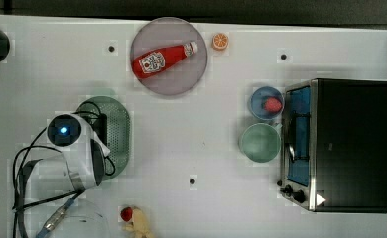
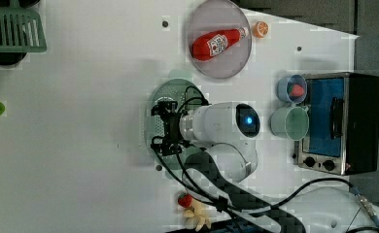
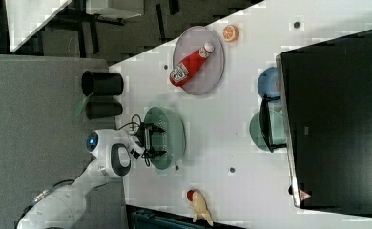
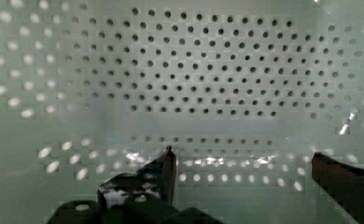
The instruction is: Drag strainer right to left.
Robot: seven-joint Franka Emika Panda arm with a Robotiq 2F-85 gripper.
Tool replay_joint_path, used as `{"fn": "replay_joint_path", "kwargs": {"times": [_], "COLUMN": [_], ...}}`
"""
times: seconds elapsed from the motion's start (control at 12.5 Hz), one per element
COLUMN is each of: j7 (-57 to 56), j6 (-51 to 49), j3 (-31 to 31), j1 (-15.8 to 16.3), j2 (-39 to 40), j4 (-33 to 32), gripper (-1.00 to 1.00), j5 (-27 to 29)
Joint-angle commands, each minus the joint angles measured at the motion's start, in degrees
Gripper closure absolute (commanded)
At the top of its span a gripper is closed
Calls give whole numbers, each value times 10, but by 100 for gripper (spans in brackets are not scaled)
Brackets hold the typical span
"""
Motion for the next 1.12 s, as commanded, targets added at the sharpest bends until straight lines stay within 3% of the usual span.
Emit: {"fn": "replay_joint_path", "kwargs": {"times": [0.08, 0.64, 1.12], "j7": [62, 91, 63], "j6": [-15, -20, -39], "j3": [6, 6, -10], "j1": [31, 76, 83], "j2": [9, 39, 16], "j4": [44, 102, 112], "gripper": [-100, -100, -100], "j5": [18, 19, 14]}}
